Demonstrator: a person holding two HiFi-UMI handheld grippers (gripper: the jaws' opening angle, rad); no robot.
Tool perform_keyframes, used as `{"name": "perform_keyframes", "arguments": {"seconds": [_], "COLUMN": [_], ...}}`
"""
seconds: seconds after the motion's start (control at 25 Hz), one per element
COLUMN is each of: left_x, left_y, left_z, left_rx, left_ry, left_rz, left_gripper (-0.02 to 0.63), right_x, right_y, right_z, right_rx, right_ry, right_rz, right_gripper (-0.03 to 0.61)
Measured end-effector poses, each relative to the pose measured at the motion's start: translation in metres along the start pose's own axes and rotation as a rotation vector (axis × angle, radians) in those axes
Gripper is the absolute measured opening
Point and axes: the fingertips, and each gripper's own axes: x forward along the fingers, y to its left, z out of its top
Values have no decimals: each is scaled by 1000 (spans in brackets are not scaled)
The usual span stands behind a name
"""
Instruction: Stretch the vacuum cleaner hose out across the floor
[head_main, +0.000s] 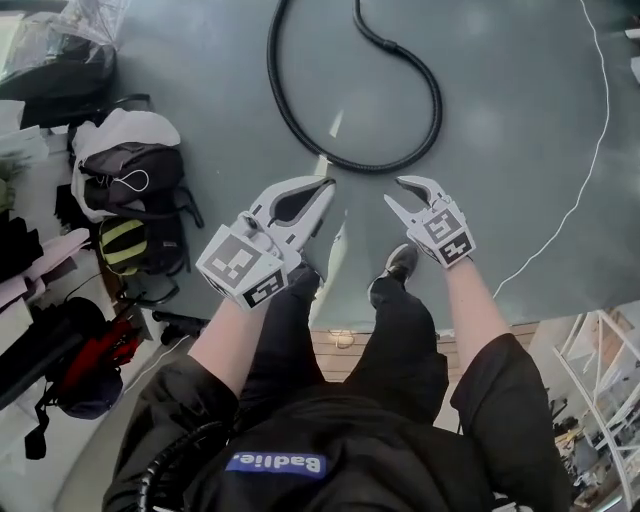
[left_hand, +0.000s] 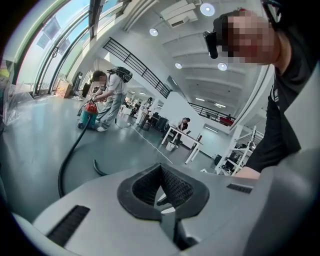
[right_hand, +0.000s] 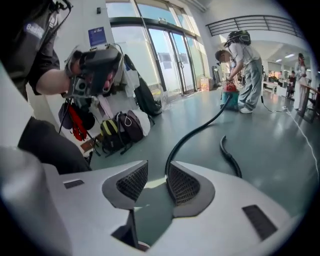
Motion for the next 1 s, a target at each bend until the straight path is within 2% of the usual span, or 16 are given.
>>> {"name": "perform_keyframes", "arguments": {"seconds": [0.2,0.32,0.52,0.68,0.84,1.0], "left_x": [38,65,106,132,144,154], "left_y": [52,79,110,135,147,148], "left_z": [-68,-112,-175,-231,-270,-297], "left_rx": [7,43,139,269,307,352], "left_ry": [-1,26,79,154,225,309], "left_rz": [-12,-39,-106,-157,-195,-236], "left_gripper": [-2,-2,-2,-2,-2,0], "right_x": [91,138,195,236,259,268], "right_y": [-37,-63,-96,-129,-156,-181], "right_z": [-100,-156,-242,-313,-350,-376], "right_rx": [-185,-295,-483,-717,-906,-937], "right_ry": [161,250,375,511,591,666], "right_rz": [30,39,79,90,101,109], "right_gripper": [153,174,196,223,232,238]}}
